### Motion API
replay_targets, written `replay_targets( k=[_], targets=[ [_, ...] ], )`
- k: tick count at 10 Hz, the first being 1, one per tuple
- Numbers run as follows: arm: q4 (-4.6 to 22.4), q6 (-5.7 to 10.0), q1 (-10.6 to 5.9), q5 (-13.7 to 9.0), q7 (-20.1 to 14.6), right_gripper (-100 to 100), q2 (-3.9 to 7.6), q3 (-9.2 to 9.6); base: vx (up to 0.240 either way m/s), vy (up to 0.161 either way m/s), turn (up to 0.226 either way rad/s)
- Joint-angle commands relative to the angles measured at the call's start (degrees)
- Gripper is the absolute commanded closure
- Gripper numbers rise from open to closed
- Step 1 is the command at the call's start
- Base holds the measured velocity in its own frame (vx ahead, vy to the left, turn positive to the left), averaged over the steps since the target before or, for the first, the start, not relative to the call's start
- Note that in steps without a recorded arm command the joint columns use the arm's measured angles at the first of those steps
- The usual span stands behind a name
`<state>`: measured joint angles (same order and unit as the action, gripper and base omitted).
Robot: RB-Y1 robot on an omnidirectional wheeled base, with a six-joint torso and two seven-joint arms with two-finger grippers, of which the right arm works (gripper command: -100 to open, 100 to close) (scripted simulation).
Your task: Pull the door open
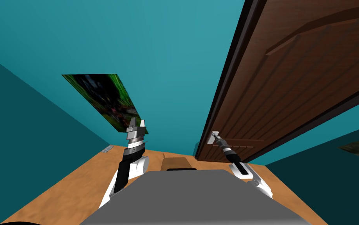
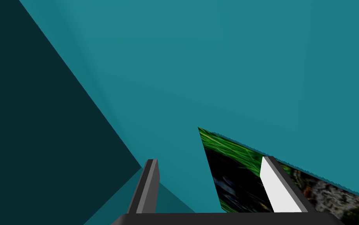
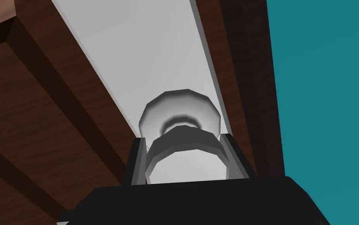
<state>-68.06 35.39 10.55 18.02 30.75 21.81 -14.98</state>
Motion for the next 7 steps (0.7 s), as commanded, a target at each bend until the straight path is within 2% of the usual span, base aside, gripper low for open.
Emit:
replay_targets(
  k=[1,3,4,6,7],
  targets=[
    [0.4,-0.14,-0.74,-2.2,-2.9,100,0.13,0.40,-0.086,-0.050,0.101],
    [0.8,-0.49,-1.48,-4.9,-6.1,100,0.11,1.15,-0.084,-0.035,0.079],
    [0.8,-0.49,-1.48,-4.9,-6.6,100,0.11,1.15,-0.063,-0.050,0.039],
    [1.2,-0.88,-2.30,-7.9,-10.1,100,0.08,1.99,-0.074,-0.047,0.078],
    [1.2,-0.88,-2.30,-7.9,-10.6,100,0.08,1.99,-0.060,-0.042,0.049]
  ],
)
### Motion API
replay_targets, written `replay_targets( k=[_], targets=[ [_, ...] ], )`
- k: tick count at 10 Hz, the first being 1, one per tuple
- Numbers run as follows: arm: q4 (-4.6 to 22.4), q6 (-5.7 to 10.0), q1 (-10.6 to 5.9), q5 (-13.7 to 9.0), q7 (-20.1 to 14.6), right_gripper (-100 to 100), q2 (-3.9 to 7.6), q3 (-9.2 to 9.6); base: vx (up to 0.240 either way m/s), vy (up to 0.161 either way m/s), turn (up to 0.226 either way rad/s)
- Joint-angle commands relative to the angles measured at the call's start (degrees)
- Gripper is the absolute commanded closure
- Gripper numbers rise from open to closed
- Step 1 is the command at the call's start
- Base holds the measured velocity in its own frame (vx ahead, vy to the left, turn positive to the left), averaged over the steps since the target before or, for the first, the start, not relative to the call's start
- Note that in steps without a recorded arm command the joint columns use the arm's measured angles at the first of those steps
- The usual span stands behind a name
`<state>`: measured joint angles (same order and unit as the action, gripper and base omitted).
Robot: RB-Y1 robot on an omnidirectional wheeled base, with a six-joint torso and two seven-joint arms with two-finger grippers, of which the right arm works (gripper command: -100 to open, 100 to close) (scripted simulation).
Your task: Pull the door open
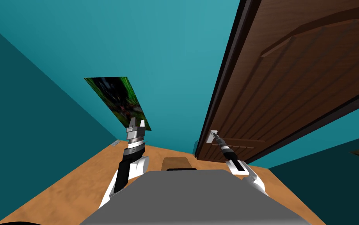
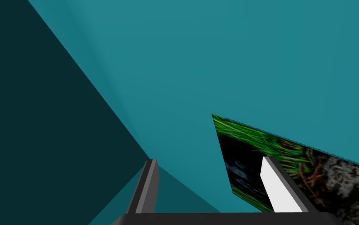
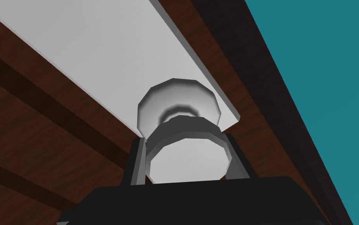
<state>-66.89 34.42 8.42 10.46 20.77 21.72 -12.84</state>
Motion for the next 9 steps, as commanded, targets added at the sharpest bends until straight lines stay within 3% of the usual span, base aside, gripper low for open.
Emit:
replay_targets(
  k=[1,2,3,5,6,8,9],
  targets=[
    [0.3,-0.11,-0.60,-2.0,-2.7,100,0.16,0.28,-0.058,-0.038,0.064],
    [0.5,-0.31,-1.03,-3.5,-4.2,100,0.14,0.72,-0.086,-0.049,0.100],
    [0.5,-0.31,-1.03,-3.5,-4.7,100,0.14,0.72,-0.061,-0.038,0.053],
    [1.0,-0.75,-1.96,-7.0,-8.4,100,0.11,1.67,-0.063,-0.038,0.080],
    [1.0,-0.75,-1.96,-7.0,-9.1,100,0.11,1.67,-0.064,-0.051,0.059],
    [1.5,-1.20,-2.91,-10.5,-12.7,100,0.08,2.64,-0.081,-0.050,0.092],
    [1.5,-1.20,-2.91,-10.5,-13.6,100,0.08,2.64,-0.072,-0.050,0.057]
  ],
)
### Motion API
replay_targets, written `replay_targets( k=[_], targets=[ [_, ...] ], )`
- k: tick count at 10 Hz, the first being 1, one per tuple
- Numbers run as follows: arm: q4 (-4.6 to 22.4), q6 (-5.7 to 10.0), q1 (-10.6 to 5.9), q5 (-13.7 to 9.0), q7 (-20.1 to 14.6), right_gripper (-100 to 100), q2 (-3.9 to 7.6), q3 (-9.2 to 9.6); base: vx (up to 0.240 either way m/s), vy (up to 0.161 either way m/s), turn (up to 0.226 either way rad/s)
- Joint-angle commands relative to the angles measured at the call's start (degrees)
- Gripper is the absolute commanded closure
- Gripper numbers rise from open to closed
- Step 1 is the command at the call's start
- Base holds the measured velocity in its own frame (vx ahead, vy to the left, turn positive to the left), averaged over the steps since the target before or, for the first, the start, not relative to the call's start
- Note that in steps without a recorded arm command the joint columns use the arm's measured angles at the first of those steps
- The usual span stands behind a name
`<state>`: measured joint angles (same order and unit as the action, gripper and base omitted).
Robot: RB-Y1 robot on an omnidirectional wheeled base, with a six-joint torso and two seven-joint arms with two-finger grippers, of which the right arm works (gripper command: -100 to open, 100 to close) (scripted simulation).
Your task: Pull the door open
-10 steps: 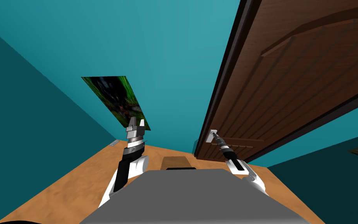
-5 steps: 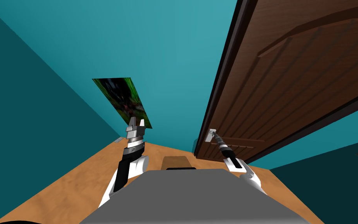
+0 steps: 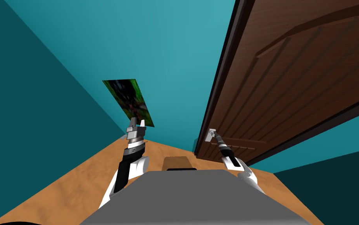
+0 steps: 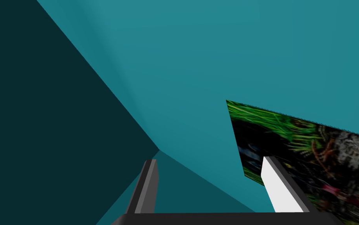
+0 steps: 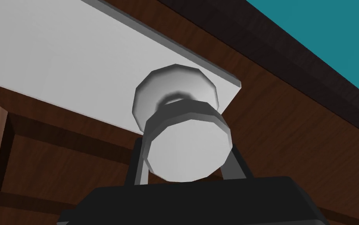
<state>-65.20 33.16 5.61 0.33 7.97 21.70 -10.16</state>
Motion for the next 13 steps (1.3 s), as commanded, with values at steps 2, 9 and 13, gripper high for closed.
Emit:
replay_targets(
  k=[2,9,13],
  targets=[
    [0.1,-0.18,-0.60,-2.2,-3.1,100,0.08,0.47,-0.063,-0.039,0.057],
    [1.4,-1.39,-3.16,-11.6,-14.0,100,0.00,3.08,-0.072,-0.043,0.079],
    [2.0,-1.88,-4.20,-15.5,-19.4,100,-0.04,4.14,-0.065,-0.039,0.064]
  ],
)
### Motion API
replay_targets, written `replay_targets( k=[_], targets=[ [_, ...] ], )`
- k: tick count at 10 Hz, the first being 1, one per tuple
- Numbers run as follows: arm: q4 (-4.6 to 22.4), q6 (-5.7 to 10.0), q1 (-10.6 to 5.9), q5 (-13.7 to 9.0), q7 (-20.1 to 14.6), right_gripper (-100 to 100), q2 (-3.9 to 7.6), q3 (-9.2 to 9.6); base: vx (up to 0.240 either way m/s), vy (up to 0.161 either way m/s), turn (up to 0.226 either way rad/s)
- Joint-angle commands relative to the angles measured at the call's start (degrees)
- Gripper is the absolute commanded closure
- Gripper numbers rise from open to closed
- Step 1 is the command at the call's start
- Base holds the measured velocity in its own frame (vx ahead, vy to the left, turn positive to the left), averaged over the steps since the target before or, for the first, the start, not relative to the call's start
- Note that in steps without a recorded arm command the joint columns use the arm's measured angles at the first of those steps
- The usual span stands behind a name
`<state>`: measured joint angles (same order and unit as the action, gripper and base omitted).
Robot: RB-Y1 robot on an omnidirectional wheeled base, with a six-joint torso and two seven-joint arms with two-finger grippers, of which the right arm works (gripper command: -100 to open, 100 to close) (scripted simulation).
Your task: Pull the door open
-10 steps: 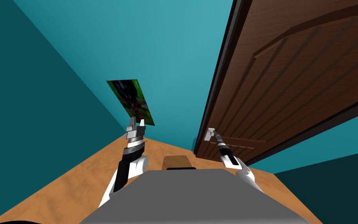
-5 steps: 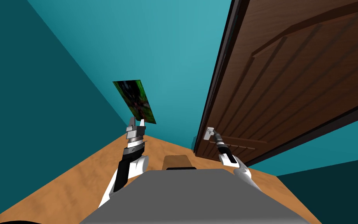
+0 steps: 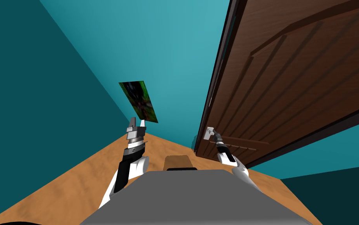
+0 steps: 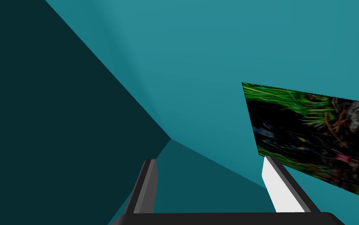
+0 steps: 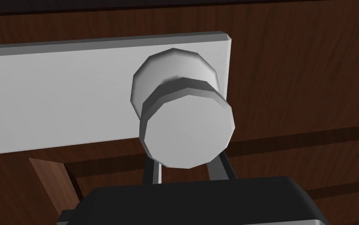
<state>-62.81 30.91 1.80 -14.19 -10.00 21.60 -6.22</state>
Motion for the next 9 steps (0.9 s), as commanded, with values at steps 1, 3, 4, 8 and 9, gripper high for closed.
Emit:
replay_targets(
  k=[1,3,4,8,9],
  targets=[
    [-0.2,0.12,-0.92,-2.9,-2.9,100,0.05,0.73,-0.094,-0.051,0.118],
    [0.1,-0.12,-1.44,-4.8,-5.7,100,0.03,1.27,-0.067,-0.040,0.060],
    [0.1,-0.12,-1.44,-4.8,-6.2,100,0.03,1.27,-0.060,-0.029,0.064],
    [0.9,-0.85,-2.98,-10.5,-12.3,100,-0.02,2.83,-0.070,-0.037,0.082],
    [0.9,-0.85,-2.98,-10.5,-13.1,100,-0.02,2.83,-0.067,-0.036,0.062]
  ],
)
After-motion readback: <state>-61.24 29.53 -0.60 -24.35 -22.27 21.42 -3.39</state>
